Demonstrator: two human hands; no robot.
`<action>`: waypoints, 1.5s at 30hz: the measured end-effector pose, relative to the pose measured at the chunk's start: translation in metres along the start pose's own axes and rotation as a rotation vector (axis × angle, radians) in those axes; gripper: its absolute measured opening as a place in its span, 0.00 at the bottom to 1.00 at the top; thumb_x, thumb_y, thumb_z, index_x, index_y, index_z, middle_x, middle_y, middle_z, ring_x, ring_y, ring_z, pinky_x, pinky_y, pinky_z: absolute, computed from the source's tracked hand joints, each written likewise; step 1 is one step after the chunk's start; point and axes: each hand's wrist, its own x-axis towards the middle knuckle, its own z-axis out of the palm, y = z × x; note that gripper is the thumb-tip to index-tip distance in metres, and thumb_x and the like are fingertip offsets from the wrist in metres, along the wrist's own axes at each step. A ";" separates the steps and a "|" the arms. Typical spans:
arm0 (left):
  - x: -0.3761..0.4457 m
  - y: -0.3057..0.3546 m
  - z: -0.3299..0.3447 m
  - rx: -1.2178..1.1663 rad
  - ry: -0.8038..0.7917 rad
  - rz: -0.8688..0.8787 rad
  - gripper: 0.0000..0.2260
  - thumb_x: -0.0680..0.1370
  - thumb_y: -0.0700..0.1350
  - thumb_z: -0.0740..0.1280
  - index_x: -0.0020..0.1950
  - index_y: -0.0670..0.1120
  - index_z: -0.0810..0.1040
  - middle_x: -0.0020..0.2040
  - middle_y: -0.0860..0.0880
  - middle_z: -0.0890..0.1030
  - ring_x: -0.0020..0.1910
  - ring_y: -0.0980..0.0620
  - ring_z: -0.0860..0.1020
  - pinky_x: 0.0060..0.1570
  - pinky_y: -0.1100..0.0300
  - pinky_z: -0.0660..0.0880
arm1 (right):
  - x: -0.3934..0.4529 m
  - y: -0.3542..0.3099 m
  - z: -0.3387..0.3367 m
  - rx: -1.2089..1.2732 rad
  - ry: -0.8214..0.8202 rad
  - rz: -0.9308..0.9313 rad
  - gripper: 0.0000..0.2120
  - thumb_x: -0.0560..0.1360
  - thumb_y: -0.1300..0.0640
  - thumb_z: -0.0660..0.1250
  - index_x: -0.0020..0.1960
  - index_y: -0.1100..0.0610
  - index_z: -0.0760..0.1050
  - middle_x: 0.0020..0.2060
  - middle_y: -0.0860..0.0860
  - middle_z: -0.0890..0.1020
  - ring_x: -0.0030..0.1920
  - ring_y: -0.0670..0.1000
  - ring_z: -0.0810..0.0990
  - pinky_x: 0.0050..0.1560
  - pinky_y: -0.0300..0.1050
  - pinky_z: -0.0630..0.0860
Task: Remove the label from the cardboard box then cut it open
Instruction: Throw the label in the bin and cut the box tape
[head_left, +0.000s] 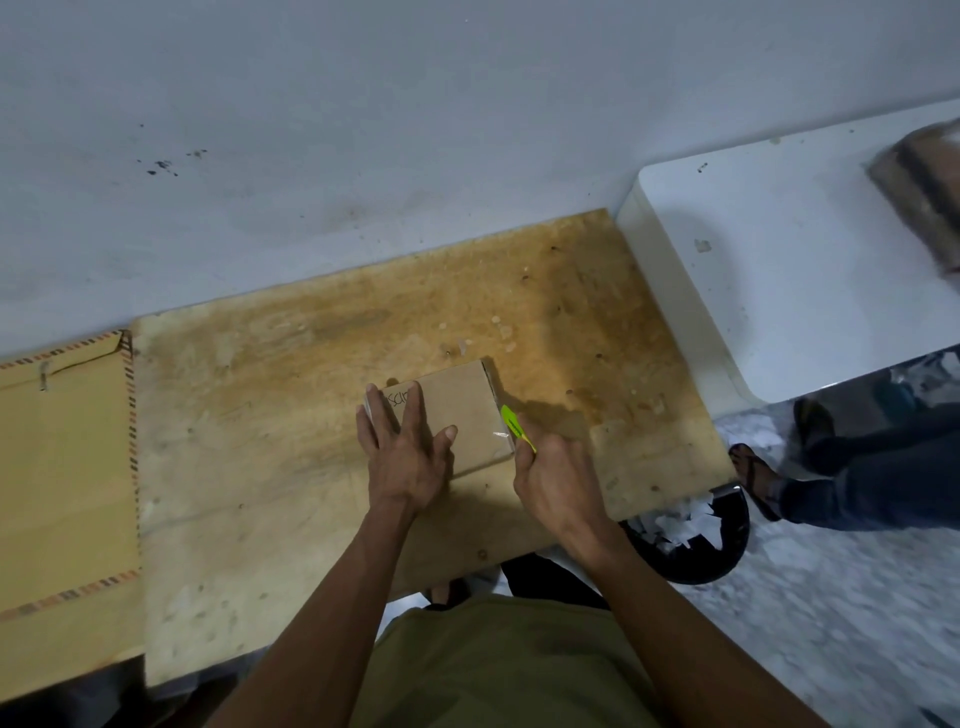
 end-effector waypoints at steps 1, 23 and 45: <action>0.000 0.000 0.000 0.000 0.000 0.000 0.34 0.80 0.61 0.60 0.81 0.55 0.49 0.80 0.42 0.33 0.78 0.37 0.33 0.75 0.40 0.44 | -0.003 0.002 0.000 0.002 -0.008 0.003 0.18 0.80 0.58 0.59 0.69 0.52 0.73 0.46 0.58 0.85 0.46 0.59 0.84 0.41 0.38 0.70; -0.005 0.008 -0.008 -0.033 -0.037 -0.026 0.34 0.80 0.61 0.61 0.81 0.55 0.50 0.80 0.44 0.33 0.78 0.37 0.34 0.75 0.40 0.45 | -0.066 0.032 -0.004 0.137 -0.006 0.075 0.20 0.79 0.59 0.60 0.70 0.54 0.72 0.41 0.60 0.84 0.40 0.59 0.82 0.39 0.42 0.73; -0.003 0.000 -0.004 -0.037 -0.041 -0.011 0.35 0.79 0.63 0.60 0.81 0.58 0.47 0.79 0.47 0.31 0.77 0.38 0.32 0.75 0.37 0.43 | 0.040 0.046 -0.020 0.536 0.051 0.333 0.11 0.80 0.58 0.60 0.57 0.53 0.80 0.38 0.42 0.85 0.27 0.45 0.75 0.30 0.41 0.70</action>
